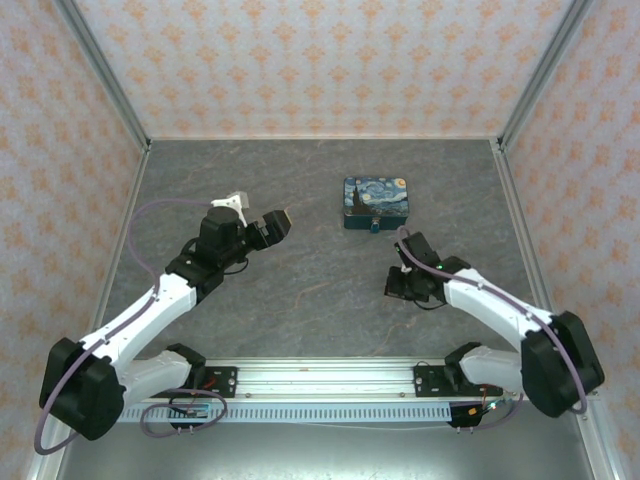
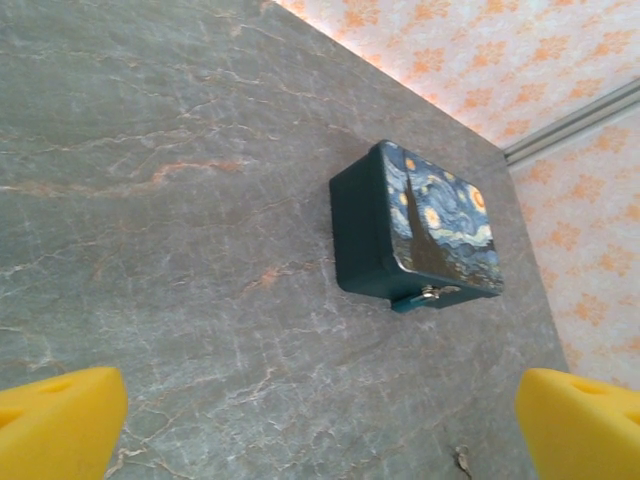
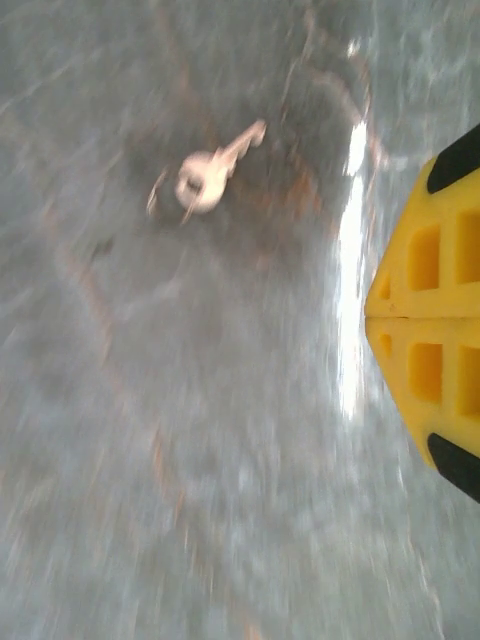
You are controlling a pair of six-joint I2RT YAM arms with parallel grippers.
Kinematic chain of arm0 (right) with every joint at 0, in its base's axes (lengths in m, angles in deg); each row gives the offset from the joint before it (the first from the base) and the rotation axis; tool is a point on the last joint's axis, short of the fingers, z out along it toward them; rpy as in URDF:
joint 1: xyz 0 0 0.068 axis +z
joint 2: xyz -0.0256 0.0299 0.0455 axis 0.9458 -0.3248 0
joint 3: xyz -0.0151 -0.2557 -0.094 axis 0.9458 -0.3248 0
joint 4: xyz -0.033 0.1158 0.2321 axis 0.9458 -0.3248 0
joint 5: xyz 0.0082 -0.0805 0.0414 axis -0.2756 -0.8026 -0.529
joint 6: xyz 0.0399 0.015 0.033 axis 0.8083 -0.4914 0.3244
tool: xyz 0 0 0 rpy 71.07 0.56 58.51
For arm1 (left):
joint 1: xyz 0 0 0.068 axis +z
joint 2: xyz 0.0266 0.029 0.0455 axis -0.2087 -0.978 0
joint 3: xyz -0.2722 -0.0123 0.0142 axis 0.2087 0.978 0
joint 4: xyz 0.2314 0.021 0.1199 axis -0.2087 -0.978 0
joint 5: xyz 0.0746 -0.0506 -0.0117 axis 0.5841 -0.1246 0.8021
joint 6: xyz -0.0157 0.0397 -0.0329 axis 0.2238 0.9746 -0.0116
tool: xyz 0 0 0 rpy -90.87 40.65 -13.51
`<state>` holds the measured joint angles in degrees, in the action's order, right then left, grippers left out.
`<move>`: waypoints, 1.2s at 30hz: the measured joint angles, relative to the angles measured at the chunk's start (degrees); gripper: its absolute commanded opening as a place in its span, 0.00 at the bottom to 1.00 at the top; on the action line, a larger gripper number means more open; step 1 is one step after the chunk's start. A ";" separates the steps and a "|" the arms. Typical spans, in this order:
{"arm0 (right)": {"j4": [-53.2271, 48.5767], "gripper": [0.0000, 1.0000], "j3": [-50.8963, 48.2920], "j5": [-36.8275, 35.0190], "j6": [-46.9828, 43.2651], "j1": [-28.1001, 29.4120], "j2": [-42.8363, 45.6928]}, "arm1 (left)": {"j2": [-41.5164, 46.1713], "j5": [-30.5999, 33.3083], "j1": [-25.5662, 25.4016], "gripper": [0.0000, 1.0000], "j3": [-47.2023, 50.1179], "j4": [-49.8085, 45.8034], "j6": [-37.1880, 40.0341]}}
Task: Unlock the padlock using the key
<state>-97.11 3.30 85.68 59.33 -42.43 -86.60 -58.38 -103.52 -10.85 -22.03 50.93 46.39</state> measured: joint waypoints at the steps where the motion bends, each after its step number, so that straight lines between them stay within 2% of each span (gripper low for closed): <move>1: 1.73 0.00 -0.02 1.95 -0.61 0.00 1.90 | 0.37 -0.98 0.00 0.97 0.00 0.46 0.00; 6: 10.23 0.00 0.31 12.04 -4.50 0.00 9.55 | 1.44 -8.15 0.00 0.90 -1.68 3.72 0.07; 9: 10.80 0.00 2.49 14.36 -7.54 0.11 11.21 | 1.99 -11.76 0.00 0.87 -3.98 5.01 0.28; 12: 7.89 0.01 6.29 11.76 -9.42 0.22 10.21 | 3.02 -13.40 -0.26 0.87 -5.66 5.18 0.63; 15: 4.09 0.17 8.96 6.08 -9.38 0.15 7.04 | 3.85 -13.51 -0.39 0.90 -5.81 5.20 0.66; 22: -4.11 0.34 8.76 -2.16 -8.66 -4.57 -2.32 | 4.00 -13.07 -0.37 0.92 -5.70 4.59 0.70; 27: -6.10 0.37 8.87 -4.70 -9.68 -8.44 -10.19 | 4.50 -12.37 -0.37 0.92 -5.53 3.61 1.11; 36: -6.56 0.36 11.50 -5.31 -11.85 -8.81 -20.59 | 5.57 -11.52 -0.37 0.93 -5.01 3.15 1.27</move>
<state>-103.67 14.79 80.36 47.48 -51.23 -107.19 -52.80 -115.04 -11.22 -27.03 54.08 47.66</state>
